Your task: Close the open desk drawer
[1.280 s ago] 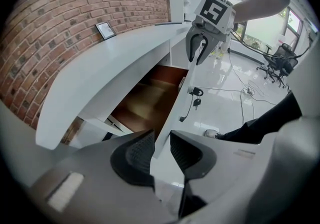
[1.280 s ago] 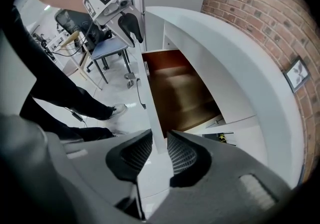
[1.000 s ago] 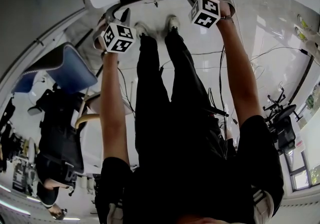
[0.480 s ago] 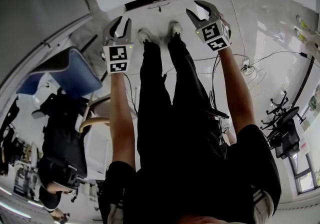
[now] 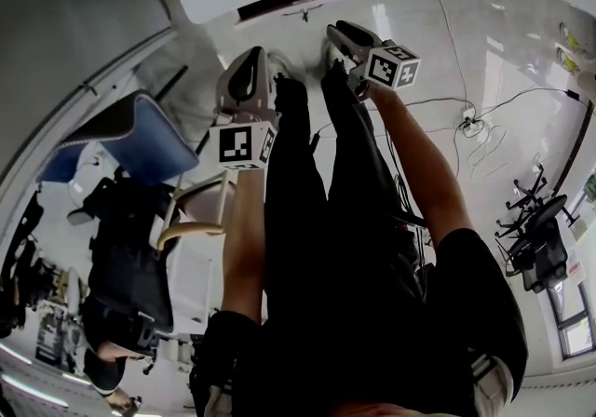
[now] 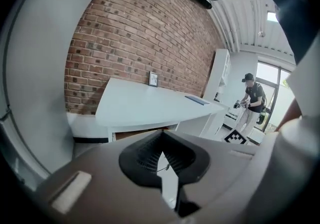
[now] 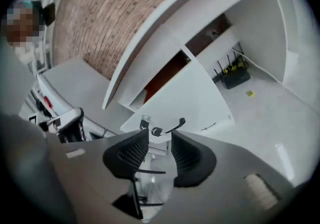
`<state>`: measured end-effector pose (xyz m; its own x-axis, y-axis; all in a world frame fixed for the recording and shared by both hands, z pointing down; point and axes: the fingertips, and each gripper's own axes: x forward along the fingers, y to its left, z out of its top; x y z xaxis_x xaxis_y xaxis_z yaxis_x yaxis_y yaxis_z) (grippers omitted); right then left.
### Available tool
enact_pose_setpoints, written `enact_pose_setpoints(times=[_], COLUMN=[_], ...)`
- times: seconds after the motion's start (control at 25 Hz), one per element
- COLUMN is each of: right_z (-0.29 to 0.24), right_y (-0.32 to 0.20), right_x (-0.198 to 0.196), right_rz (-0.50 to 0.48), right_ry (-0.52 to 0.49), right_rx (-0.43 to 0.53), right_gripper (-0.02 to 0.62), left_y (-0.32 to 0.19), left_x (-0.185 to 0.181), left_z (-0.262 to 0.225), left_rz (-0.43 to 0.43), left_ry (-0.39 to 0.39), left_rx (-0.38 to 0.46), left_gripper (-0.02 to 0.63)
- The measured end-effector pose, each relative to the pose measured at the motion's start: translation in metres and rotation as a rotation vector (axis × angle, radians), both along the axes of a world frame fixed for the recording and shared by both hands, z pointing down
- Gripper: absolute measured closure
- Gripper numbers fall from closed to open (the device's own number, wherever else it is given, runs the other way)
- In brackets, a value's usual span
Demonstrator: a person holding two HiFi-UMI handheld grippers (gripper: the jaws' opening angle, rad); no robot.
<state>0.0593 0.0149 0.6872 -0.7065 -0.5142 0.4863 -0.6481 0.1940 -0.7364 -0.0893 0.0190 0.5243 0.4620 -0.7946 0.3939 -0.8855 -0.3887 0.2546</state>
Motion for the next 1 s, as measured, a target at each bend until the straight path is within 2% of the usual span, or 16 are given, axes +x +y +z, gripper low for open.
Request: enact_pose_setpoints(times=[0.2, 0.32, 0.52, 0.76, 1.0], right_z=[0.034, 0.048, 0.055, 0.058, 0.059], right_y=[-0.004, -0.012, -0.023, -0.036, -0.039], right_x=[-0.017, -0.025, -0.033, -0.039, -0.039], right_rz=[0.188, 0.287, 0.411, 0.475, 0.517], right_ry=[-0.241, -0.33, -0.49, -0.554, -0.613], right_rx=[-0.103, -0.12, -0.116, -0.13, -0.122], right_gripper=[0.451, 0.453, 0.485, 0.542, 0.568], left_y=[-0.004, -0.008, -0.007, -0.013, -0.02], left_x=[0.014, 0.018, 0.018, 0.015, 0.008], left_z=[0.007, 0.01, 0.031, 0.034, 0.03], left_rz=[0.019, 0.006, 0.006, -0.006, -0.017], left_ry=[-0.009, -0.008, -0.014, -0.001, 0.004], left_rx=[0.012, 0.043, 0.01, 0.004, 0.014], left_gripper=[0.588, 0.588, 0.589, 0.589, 0.588])
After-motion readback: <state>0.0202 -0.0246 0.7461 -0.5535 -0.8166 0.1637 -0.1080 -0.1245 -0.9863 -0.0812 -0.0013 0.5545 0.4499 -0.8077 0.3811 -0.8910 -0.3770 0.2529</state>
